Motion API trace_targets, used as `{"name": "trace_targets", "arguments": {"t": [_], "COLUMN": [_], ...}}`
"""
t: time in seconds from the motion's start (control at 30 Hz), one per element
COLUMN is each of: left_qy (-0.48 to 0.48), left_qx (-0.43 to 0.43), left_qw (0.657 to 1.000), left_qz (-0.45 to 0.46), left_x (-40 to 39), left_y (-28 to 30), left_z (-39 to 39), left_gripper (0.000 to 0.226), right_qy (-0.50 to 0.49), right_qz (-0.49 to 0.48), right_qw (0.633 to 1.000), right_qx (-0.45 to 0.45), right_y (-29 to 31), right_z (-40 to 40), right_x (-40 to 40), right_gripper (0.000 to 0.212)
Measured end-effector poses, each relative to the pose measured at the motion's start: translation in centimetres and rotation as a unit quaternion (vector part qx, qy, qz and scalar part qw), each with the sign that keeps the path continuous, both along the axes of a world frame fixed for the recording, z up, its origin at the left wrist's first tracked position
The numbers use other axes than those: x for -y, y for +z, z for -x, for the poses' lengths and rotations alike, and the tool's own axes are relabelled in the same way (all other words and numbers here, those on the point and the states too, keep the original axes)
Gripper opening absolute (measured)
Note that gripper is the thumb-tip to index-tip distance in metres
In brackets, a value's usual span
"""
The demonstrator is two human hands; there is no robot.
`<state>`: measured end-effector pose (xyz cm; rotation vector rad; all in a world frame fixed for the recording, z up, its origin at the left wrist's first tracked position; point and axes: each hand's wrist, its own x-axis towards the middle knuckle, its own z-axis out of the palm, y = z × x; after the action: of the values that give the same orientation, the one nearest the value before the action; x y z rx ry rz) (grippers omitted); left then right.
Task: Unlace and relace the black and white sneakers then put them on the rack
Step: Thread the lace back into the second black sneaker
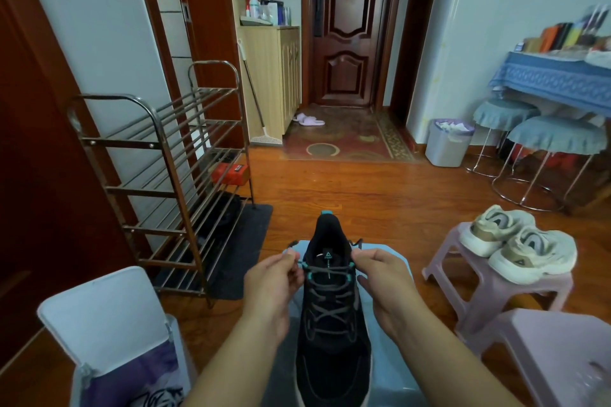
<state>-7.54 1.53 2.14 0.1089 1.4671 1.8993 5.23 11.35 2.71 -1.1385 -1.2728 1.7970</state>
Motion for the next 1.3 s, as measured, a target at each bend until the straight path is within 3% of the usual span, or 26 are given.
{"name": "trace_targets", "arguments": {"t": [0.1, 0.17, 0.23, 0.33, 0.47, 0.53, 0.6, 0.7, 0.8, 0.83, 0.93, 1.0, 1.07, 1.13, 1.2, 1.3], "left_qy": [-0.036, -0.048, -0.075, -0.171, -0.268, -0.296, -0.333, -0.358, -0.358, -0.354, -0.344, -0.363, -0.373, -0.374, -0.386, -0.397], "left_qx": [-0.165, -0.368, -0.480, -0.455, -0.530, -0.521, -0.480, -0.454, -0.427, -0.412, -0.377, -0.363, -0.352, -0.337, -0.333, -0.395], "left_qw": [0.984, 0.917, 0.857, 0.868, 0.799, 0.797, 0.809, 0.809, 0.823, 0.834, 0.856, 0.854, 0.855, 0.861, 0.857, 0.823], "left_qz": [0.049, 0.145, 0.171, 0.100, 0.093, 0.076, 0.062, 0.110, 0.110, 0.102, 0.077, 0.078, 0.083, 0.074, 0.072, 0.096], "left_x": [0.3, 0.3, -0.1, -0.9, -1.6, -2.0, -1.9, -1.5, -1.0, -0.7, 0.0, 0.3, 0.5, 0.7, 0.8, 0.1], "left_y": [0.5, 1.0, 1.4, 2.7, 3.6, 4.7, 6.4, 7.5, 7.2, 6.9, 6.4, 6.1, 6.0, 6.0, 6.3, 6.3], "left_z": [0.7, 1.1, 0.9, -0.3, -0.2, 0.4, 0.7, 1.6, 2.2, 2.2, 2.5, 2.9, 3.3, 3.5, 3.4, 3.0], "left_gripper": [0.011, 0.017, 0.019, 0.017, 0.031, 0.033, 0.021, 0.046, 0.044, 0.043, 0.046, 0.042, 0.043, 0.035, 0.018, 0.012], "right_qy": [0.033, 0.049, 0.057, 0.079, 0.172, 0.205, 0.231, 0.211, 0.084, 0.042, -0.057, -0.075, -0.005, 0.149, 0.271, 0.283], "right_qz": [-0.017, -0.059, -0.130, -0.282, -0.483, -0.521, -0.547, -0.631, -0.709, -0.707, -0.658, -0.616, -0.553, -0.431, -0.362, -0.417], "right_qw": [0.999, 0.997, 0.990, 0.956, 0.856, 0.824, 0.789, 0.676, 0.544, 0.520, 0.525, 0.532, 0.507, 0.519, 0.567, 0.729], "right_qx": [-0.012, -0.024, -0.025, 0.005, 0.068, 0.087, 0.154, 0.316, 0.442, 0.478, 0.537, 0.576, 0.661, 0.723, 0.689, 0.463], "right_y": [0.4, 1.2, 2.3, 4.2, 6.1, 6.8, 7.5, 8.0, 7.7, 7.6, 7.8, 8.8, 9.2, 8.6, 6.9, 5.3], "right_z": [-0.3, -0.4, -0.4, 0.2, 1.9, 2.7, 2.8, 1.0, -1.8, -2.8, -7.0, -9.6, -11.4, -11.9, -11.4, -8.0], "right_x": [-0.3, -0.2, 0.2, 0.3, -0.5, -0.9, -2.0, -3.9, -5.4, -5.9, -7.1, -7.1, -7.3, -6.9, -5.8, -3.8], "right_gripper": [0.017, 0.029, 0.029, 0.021, 0.014, 0.018, 0.032, 0.045, 0.058, 0.058, 0.045, 0.039, 0.032, 0.029, 0.032, 0.025]}}
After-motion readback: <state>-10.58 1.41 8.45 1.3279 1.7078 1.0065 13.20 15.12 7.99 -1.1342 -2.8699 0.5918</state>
